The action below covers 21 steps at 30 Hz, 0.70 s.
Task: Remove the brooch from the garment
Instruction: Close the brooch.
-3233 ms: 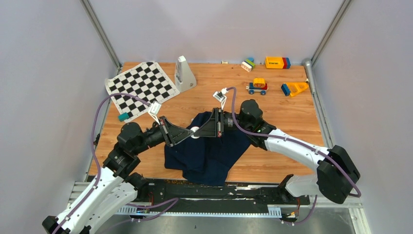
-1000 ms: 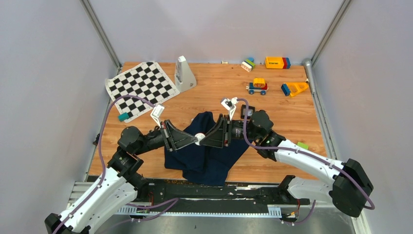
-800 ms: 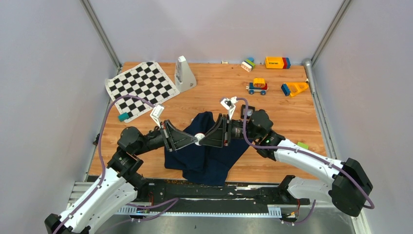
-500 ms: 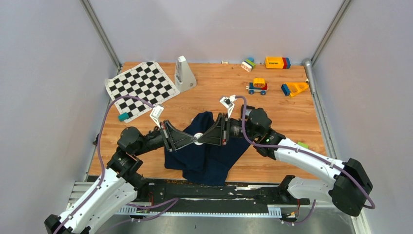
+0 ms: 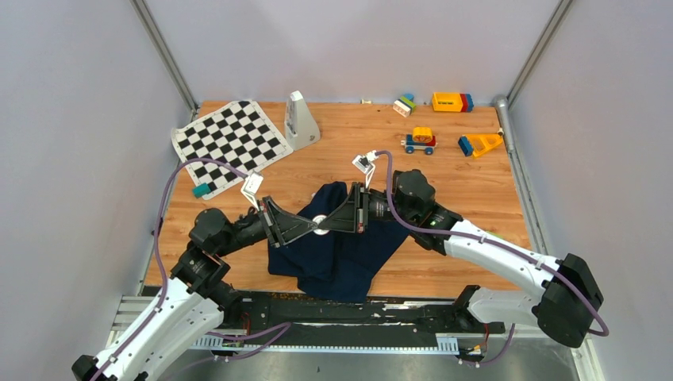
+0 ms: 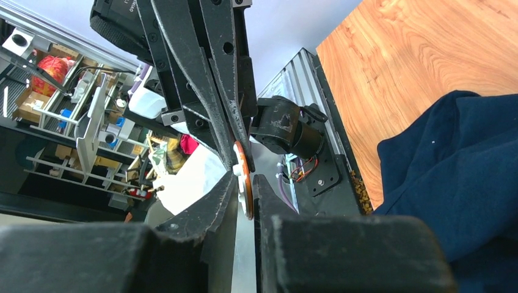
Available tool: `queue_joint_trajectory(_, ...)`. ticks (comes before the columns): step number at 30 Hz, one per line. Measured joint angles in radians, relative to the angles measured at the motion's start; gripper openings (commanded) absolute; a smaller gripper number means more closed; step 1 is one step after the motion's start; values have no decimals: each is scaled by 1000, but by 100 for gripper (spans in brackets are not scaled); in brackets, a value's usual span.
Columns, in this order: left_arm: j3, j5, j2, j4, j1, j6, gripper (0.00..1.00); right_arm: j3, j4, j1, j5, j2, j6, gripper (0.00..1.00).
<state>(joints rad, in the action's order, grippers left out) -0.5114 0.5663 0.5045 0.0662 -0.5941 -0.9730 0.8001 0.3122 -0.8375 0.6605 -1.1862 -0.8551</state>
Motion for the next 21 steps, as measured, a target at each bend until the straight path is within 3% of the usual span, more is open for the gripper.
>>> queue_joint_trajectory(21,0,-84,-60,-119,-1,76,0,84,-203,-44,-120,-22,52,15)
